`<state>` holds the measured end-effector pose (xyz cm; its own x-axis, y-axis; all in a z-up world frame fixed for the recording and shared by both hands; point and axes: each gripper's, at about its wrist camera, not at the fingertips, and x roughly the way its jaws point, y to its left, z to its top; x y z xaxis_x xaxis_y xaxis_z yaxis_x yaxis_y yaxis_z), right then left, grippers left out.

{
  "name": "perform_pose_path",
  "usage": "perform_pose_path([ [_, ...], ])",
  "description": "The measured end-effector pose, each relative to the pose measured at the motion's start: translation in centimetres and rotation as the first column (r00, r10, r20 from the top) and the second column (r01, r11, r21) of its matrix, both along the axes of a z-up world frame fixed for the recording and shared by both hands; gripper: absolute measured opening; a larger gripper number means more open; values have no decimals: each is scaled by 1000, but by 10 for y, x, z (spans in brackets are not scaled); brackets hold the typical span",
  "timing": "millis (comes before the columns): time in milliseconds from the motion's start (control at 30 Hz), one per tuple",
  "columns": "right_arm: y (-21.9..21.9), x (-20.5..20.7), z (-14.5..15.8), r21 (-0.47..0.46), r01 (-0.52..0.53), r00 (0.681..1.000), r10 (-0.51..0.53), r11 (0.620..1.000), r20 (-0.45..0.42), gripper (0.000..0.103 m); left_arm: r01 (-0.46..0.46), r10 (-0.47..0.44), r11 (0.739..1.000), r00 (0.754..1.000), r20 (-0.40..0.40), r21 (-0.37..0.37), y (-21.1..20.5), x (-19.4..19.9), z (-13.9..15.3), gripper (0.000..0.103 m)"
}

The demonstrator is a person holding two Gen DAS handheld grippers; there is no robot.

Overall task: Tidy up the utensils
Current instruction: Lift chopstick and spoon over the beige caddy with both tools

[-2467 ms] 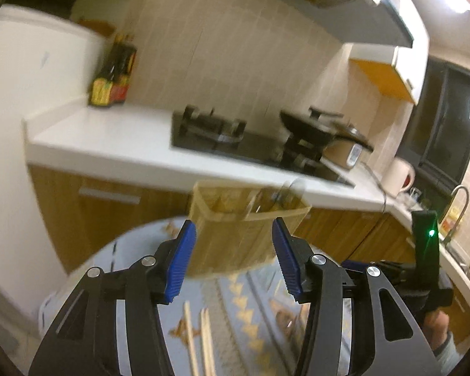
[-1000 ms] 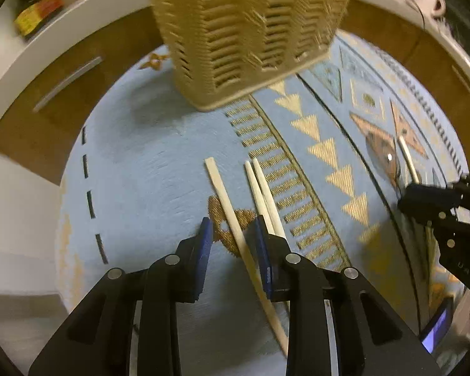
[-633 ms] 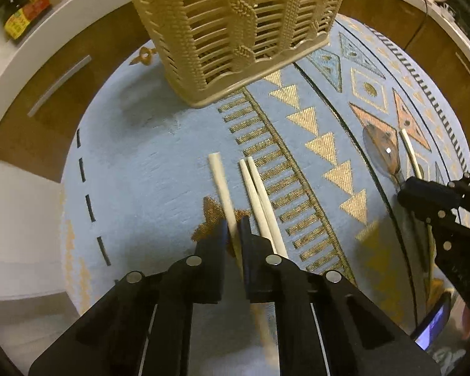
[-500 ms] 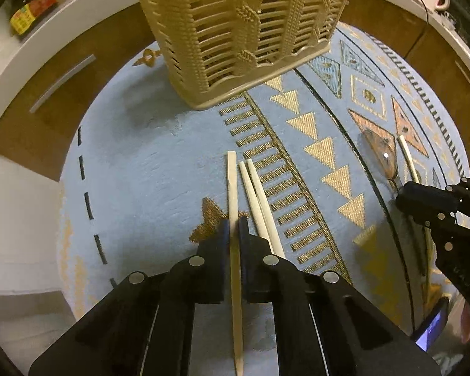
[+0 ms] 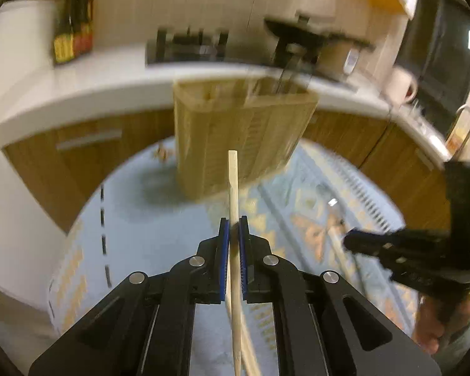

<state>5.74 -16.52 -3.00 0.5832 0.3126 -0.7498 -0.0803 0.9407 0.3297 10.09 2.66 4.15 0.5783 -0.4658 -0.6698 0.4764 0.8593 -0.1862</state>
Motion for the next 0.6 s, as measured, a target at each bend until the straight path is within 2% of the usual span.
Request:
perform_pose_path([
  [100,-4,-8,14,16,-11,999,10,1000,53,10,-12,16,998,998,68,-69,-2,-7,21,4],
  [233,-5,-12,38,28,-20,989,16,999,145,10,-9,42,985,981,190,-171,2,-21,57,4],
  [433,-10,7,89,15,-17,956,12,1000,294,10,-14,123,954,928,351,-300,4,-27,111,4],
  [600,-16,32,128,-26,-11,897,21,1000,441,10,-43,208,929,881,425,-367,-10,-11,136,4],
])
